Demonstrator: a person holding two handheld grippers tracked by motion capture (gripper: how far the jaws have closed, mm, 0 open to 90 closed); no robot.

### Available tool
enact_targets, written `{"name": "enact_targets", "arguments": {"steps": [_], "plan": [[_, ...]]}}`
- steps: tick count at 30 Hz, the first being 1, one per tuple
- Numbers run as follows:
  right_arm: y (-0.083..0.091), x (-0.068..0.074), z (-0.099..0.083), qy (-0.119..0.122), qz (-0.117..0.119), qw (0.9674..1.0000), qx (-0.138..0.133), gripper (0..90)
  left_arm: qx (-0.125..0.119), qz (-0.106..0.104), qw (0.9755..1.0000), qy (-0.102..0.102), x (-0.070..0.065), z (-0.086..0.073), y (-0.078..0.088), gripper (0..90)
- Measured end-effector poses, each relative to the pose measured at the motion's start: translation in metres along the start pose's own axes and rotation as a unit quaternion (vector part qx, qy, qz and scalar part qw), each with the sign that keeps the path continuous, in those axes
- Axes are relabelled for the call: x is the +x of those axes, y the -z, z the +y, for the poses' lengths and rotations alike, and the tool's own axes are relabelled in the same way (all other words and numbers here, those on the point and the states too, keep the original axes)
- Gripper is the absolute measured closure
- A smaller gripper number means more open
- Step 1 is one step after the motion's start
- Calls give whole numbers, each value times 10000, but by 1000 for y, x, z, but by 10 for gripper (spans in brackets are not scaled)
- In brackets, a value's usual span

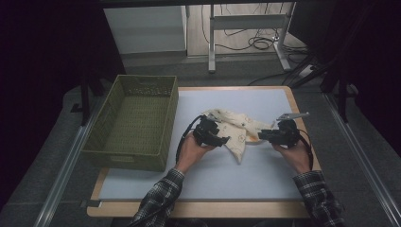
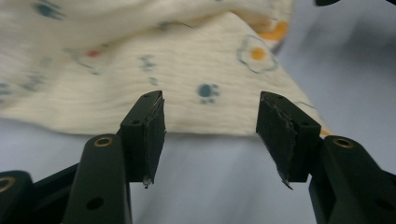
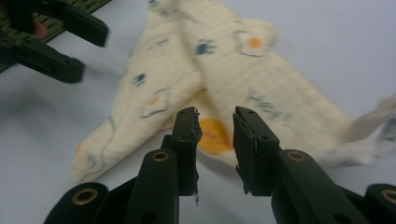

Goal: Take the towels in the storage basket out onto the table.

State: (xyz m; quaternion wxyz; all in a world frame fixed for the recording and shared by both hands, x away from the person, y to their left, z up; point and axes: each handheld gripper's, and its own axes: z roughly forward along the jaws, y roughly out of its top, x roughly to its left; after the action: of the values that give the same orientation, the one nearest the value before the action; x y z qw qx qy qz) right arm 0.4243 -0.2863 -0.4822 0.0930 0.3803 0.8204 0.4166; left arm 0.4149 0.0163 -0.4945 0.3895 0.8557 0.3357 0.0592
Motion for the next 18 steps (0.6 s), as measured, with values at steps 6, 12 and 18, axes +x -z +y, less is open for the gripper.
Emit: {"name": "enact_targets", "arguments": {"steps": [6,12,18], "plan": [[-29,17,-5,372,90,9990,209,630,161,-10,9997,-170,-14,-7,-28,356],[-52,18,-11,682,-318,9959,500,626,355,421,9975,-442,-18,-9,-41,427],[-51,15,-14,615,-597,9957,342,870,337,357,9981,-375,-20,-8,-41,730]]}}
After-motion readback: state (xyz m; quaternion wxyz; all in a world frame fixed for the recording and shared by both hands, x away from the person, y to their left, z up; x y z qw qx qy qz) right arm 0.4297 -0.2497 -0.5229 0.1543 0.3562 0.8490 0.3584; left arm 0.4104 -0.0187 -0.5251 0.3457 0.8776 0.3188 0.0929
